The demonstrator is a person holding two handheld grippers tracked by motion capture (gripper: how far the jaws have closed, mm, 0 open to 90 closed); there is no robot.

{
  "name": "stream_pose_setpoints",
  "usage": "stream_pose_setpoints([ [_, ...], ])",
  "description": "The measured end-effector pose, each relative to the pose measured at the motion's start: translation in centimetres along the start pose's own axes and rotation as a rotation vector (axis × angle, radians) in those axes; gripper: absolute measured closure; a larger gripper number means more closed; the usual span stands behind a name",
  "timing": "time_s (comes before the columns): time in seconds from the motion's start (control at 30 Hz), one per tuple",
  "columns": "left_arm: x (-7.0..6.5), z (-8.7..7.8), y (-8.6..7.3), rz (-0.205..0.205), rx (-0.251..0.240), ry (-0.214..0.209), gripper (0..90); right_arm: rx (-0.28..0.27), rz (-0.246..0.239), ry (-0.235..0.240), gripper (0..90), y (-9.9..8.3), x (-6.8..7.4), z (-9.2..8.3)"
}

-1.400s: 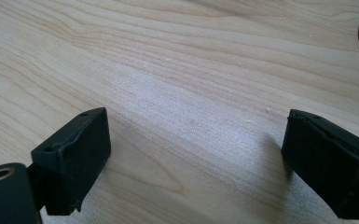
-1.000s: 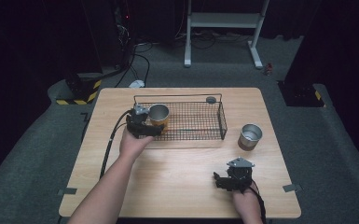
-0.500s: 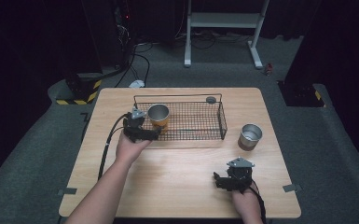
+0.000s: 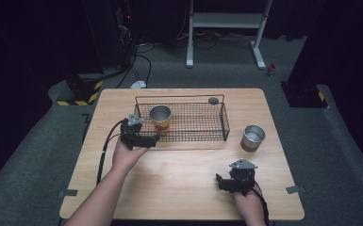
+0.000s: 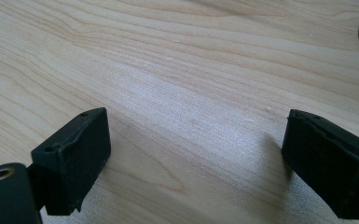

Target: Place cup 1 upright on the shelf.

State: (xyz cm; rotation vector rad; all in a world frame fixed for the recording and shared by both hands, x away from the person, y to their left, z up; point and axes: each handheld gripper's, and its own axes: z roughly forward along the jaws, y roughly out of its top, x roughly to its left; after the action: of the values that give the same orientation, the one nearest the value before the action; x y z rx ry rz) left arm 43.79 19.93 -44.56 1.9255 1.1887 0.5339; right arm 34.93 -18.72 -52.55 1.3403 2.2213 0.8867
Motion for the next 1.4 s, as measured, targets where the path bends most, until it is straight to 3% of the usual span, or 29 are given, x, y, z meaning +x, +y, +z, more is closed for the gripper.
stream_pose_setpoints([
  [0.53, 0.4, -2.0, -3.8, -0.002, 0.014, -0.015, 0.6, -0.002, -0.002, 0.000, 7.8, 0.0, 0.0, 0.0],
  [1.07, -0.1, -2.3, -9.1, 0.004, 0.094, -0.054, 0.7, -0.002, 0.001, 0.002, 7.8, -0.1, 0.0, -0.1],
  [1.4, -0.4, -2.6, -11.6, 0.068, 0.156, -0.052, 2.0, -0.004, -0.001, 0.001, 7.8, -0.1, 0.0, 0.0],
])
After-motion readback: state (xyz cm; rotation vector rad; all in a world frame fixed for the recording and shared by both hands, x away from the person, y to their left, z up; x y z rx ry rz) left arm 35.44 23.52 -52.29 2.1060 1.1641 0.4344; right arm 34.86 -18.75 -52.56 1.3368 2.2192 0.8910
